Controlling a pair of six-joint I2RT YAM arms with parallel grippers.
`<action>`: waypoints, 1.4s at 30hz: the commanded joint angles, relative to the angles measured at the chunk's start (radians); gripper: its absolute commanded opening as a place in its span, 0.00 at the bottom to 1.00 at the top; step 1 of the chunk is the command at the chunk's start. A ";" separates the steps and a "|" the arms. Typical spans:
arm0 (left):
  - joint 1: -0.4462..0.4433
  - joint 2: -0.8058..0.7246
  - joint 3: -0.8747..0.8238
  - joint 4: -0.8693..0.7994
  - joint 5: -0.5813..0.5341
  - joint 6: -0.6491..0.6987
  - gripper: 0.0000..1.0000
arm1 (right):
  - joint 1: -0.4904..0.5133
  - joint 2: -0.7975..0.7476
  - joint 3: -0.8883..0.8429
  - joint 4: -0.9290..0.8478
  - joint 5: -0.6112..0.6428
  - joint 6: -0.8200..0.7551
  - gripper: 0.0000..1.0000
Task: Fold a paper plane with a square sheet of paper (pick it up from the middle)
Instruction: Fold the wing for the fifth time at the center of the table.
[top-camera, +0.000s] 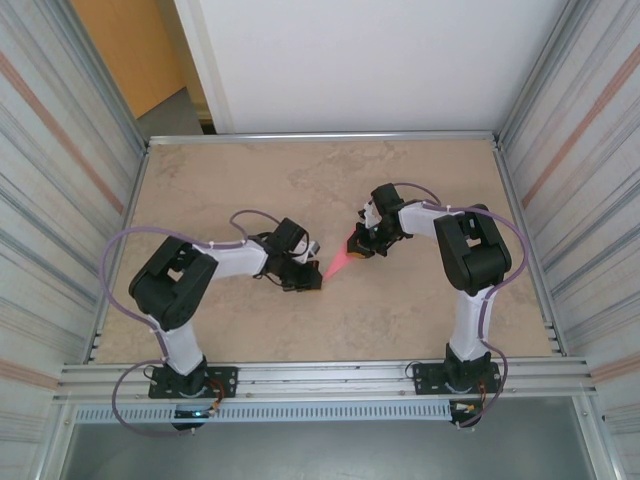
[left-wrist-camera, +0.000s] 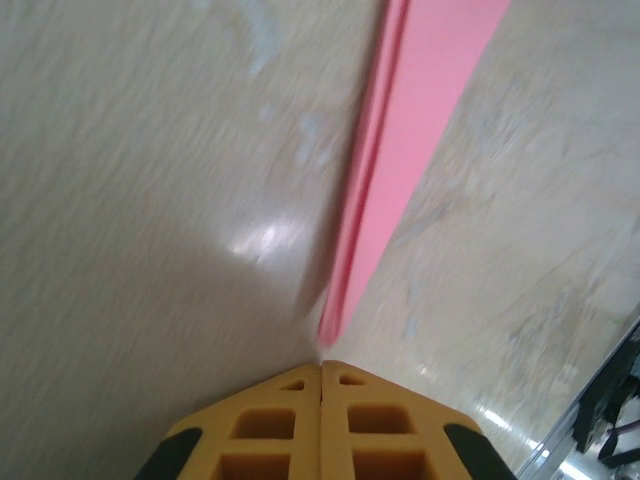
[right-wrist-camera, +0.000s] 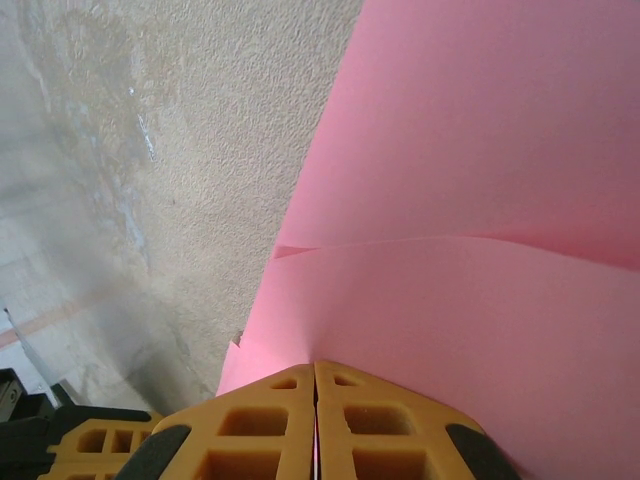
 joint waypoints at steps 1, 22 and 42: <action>-0.009 -0.101 0.004 -0.080 -0.034 0.024 0.05 | 0.031 0.033 -0.037 -0.067 0.091 -0.028 0.10; 0.016 0.108 0.157 0.080 -0.031 -0.120 0.02 | 0.077 -0.015 -0.036 0.029 -0.027 0.008 0.11; 0.017 0.175 0.183 -0.102 -0.077 -0.119 0.01 | 0.122 -0.115 -0.040 0.040 0.135 -0.029 0.08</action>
